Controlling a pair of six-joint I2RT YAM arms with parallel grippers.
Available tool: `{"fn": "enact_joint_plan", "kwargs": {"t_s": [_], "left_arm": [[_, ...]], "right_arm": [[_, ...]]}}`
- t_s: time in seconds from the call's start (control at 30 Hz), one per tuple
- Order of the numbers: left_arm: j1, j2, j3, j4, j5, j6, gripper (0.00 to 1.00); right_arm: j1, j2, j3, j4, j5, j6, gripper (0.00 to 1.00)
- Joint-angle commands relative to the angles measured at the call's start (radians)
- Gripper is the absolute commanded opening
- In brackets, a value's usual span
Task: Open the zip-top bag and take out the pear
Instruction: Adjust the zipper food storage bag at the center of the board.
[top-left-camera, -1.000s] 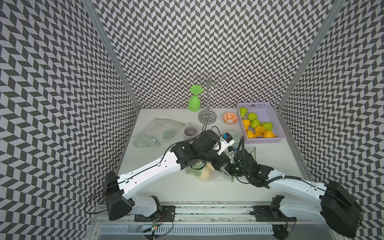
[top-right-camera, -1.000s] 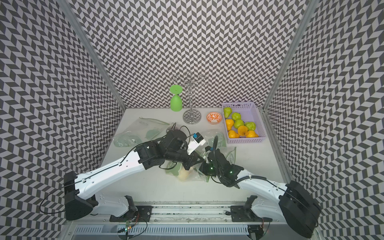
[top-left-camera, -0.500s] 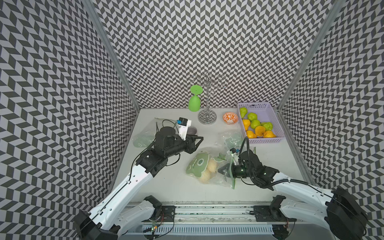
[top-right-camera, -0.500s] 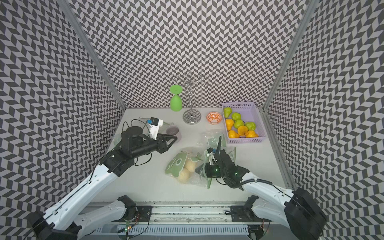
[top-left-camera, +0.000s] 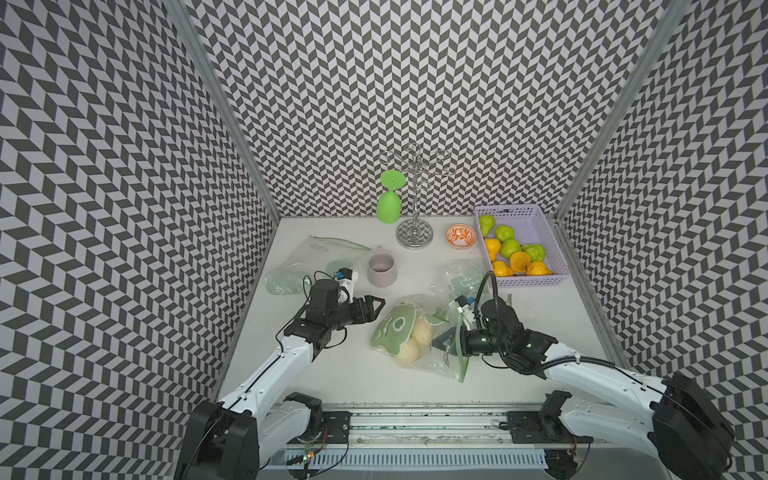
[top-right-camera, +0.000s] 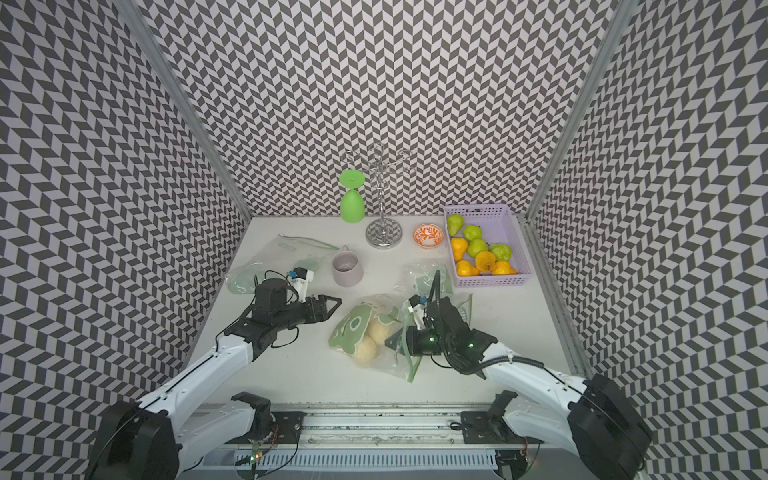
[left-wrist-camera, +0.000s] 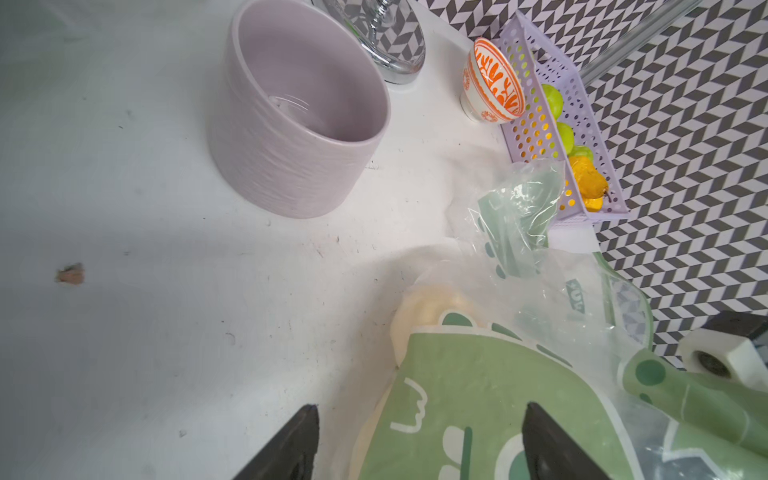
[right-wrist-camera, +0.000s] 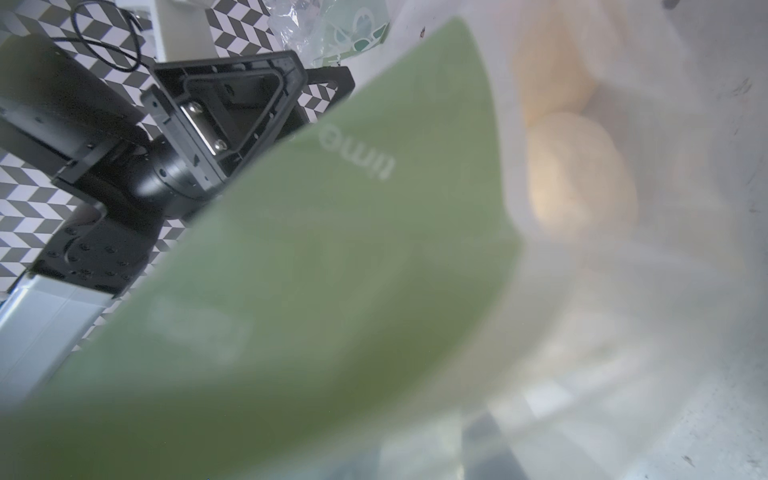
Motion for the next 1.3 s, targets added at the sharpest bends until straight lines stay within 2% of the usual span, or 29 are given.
{"fn": "enact_joint_plan", "kwargs": {"t_s": [0.0,0.13,0.3,0.43,0.57,0.63,0.7,0.8,1.03,1.27], "left_arm": [[0.006,0.051,-0.042,0.153,0.142,-0.017,0.83],[0.006,0.131,-0.046,0.163,0.172,0.009,0.84],[-0.006,0.215,-0.018,0.150,0.143,0.038,0.85],[-0.035,0.268,-0.011,0.166,0.149,0.041,0.79],[-0.091,0.315,-0.002,0.179,0.183,0.048,0.62],[-0.103,0.316,-0.006,0.179,0.196,0.054,0.45],[-0.104,0.313,-0.007,0.175,0.215,0.055,0.19],[-0.104,0.281,0.009,0.165,0.240,0.045,0.02],[-0.133,0.054,0.144,0.049,0.222,0.003,0.00],[-0.189,-0.041,0.143,0.047,0.209,-0.076,0.00]], "right_arm": [[-0.002,0.010,-0.014,0.055,-0.021,-0.030,0.34],[-0.002,0.011,-0.013,0.047,-0.026,-0.042,0.35],[-0.002,0.011,-0.014,0.043,-0.034,-0.052,0.35],[-0.002,0.006,-0.019,0.034,-0.031,-0.061,0.36],[-0.002,0.014,-0.019,0.026,-0.027,-0.077,0.36],[-0.002,0.017,-0.022,0.026,-0.028,-0.083,0.36],[-0.005,0.022,-0.025,0.026,-0.024,-0.086,0.36],[-0.011,0.032,-0.024,0.027,-0.037,-0.097,0.36],[-0.040,0.020,-0.020,0.007,-0.011,-0.103,0.38],[-0.098,0.049,-0.014,0.101,-0.072,-0.116,0.55]]}}
